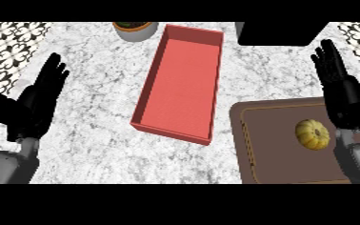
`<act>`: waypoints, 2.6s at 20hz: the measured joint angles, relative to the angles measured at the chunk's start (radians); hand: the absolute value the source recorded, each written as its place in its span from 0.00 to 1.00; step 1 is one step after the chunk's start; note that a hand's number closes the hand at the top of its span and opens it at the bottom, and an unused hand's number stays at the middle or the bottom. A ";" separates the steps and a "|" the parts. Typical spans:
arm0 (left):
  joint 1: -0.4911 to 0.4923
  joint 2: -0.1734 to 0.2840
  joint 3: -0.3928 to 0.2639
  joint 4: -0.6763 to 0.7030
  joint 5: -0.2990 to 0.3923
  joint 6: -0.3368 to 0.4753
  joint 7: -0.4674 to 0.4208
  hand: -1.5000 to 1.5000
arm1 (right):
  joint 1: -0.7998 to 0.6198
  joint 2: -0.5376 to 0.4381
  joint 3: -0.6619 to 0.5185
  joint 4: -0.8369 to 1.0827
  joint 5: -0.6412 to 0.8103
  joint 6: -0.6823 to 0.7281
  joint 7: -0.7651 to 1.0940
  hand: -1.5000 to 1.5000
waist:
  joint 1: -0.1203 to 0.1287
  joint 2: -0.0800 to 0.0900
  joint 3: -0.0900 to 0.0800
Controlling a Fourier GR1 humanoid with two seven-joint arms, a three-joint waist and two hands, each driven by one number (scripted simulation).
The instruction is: Pick the squash from the tray and place it in the cardboard box
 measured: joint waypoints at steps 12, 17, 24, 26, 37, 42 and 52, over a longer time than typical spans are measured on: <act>0.094 0.129 0.002 0.133 -0.197 0.056 -0.014 0.50 | 0.288 -0.141 -0.014 0.115 0.113 0.068 -0.083 0.00 | -0.043 0.016 -0.020; 0.106 0.115 -0.002 0.174 -0.238 0.062 -0.026 0.50 | 0.403 -0.082 -0.108 0.168 -0.001 0.174 -0.326 0.00 | -0.049 0.011 -0.017; 0.081 0.099 0.012 0.225 -0.263 0.031 -0.040 0.50 | 0.439 -0.206 -0.138 0.259 0.127 0.226 -0.456 0.00 | -0.035 0.011 -0.018; 0.076 0.094 0.010 0.225 -0.268 0.026 -0.043 0.50 | 0.425 -0.265 -0.116 0.251 0.173 0.241 -0.397 0.00 | -0.029 0.011 -0.019; 0.044 0.072 0.024 0.237 -0.299 0.004 -0.017 0.50 | 0.240 -0.431 0.042 0.211 0.329 0.481 -0.058 0.00 | -0.016 0.013 -0.019; 0.053 0.046 0.045 0.246 -0.326 -0.002 -0.023 0.50 | 0.124 -0.393 0.080 0.255 0.377 0.585 0.051 0.00 | -0.018 0.012 -0.019; 0.064 -0.012 0.125 0.264 -0.401 -0.059 -0.041 0.50 | 0.038 -0.266 0.068 0.322 0.548 0.649 0.104 0.00 | -0.027 0.010 -0.018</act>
